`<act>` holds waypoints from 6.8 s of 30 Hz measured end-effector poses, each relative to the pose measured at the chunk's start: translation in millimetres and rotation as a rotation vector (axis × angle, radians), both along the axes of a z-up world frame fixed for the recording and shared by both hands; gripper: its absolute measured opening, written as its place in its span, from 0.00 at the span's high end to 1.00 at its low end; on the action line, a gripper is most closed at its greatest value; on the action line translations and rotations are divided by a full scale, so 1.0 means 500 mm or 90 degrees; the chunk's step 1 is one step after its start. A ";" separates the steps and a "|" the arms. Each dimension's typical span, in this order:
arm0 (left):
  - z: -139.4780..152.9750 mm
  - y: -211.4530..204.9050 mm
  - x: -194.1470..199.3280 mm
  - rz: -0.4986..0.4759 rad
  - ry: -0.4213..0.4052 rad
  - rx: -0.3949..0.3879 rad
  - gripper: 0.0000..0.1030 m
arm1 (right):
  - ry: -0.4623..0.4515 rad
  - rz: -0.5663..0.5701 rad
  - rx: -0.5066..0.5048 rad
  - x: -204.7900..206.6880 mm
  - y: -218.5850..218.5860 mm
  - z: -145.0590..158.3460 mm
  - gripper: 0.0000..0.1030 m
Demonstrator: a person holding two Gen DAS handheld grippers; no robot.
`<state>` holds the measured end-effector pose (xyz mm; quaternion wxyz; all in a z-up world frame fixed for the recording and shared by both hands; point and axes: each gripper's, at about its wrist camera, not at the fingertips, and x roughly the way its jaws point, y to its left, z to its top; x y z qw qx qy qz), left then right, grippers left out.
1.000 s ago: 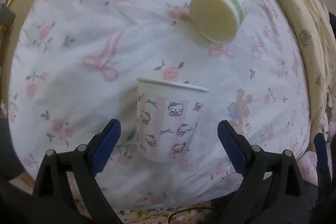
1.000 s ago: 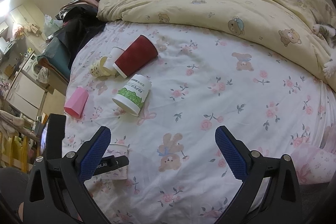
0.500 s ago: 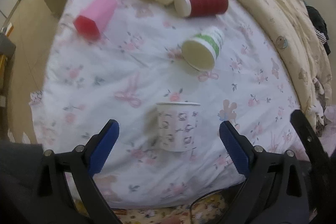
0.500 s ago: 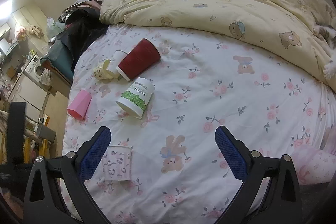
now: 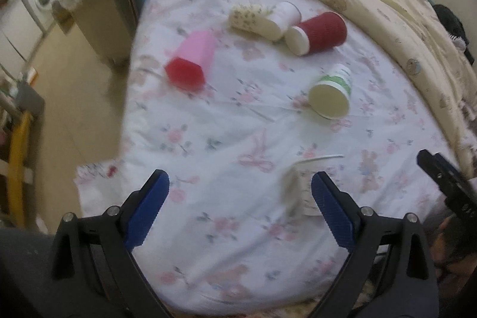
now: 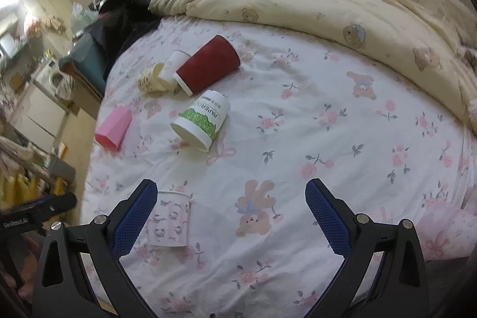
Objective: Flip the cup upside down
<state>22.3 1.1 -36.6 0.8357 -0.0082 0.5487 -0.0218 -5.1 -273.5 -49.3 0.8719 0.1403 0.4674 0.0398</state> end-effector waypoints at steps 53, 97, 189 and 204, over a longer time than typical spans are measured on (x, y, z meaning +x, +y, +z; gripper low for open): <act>0.019 0.012 0.003 0.034 -0.079 -0.071 0.08 | 0.053 0.136 0.035 0.015 0.126 -0.017 0.42; 0.001 -0.060 0.007 -0.074 -0.039 -0.167 0.08 | 0.068 0.265 0.108 -0.008 0.140 -0.044 0.42; -0.004 0.063 -0.004 0.070 -0.076 0.008 0.00 | 0.060 0.325 -0.040 0.211 0.240 -0.060 0.10; 0.077 0.027 -0.118 0.054 -0.208 -0.002 0.00 | -0.107 0.145 -0.067 -0.034 0.120 0.113 0.03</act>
